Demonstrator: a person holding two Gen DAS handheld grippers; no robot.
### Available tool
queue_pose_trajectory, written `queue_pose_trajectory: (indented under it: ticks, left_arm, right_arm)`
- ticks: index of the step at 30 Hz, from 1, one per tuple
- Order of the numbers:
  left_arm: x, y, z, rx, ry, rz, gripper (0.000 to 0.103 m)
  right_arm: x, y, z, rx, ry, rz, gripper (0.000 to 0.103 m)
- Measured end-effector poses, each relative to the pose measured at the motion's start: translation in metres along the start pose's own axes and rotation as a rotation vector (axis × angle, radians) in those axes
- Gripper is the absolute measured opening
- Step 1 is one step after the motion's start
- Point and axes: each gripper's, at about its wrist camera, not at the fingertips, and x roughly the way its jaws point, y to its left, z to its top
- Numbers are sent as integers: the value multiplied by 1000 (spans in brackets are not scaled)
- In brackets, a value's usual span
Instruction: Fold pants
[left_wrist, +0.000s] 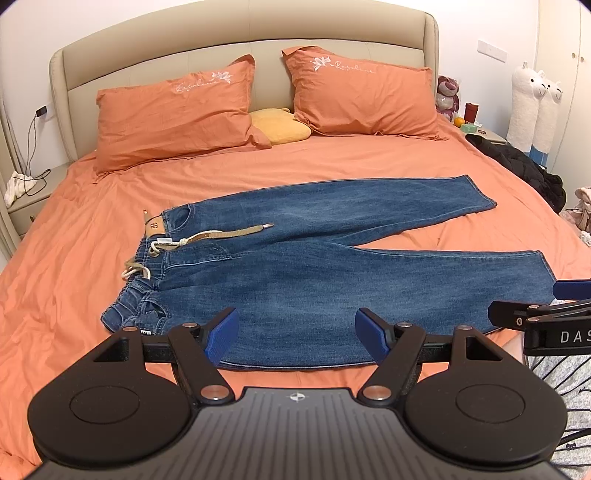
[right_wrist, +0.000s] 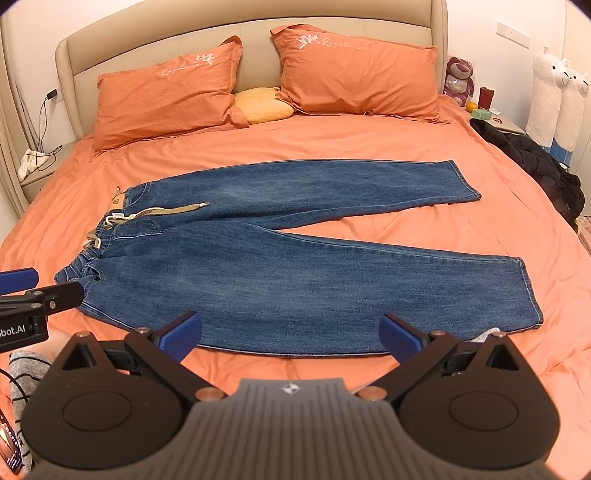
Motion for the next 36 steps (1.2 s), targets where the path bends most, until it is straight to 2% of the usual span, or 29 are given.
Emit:
queue_pose_trajectory:
  ticks: [36]
  left_arm:
    - [1, -4, -3, 10, 2, -14, 84]
  right_arm:
    - [-2, 0, -3, 24, 6, -15, 98]
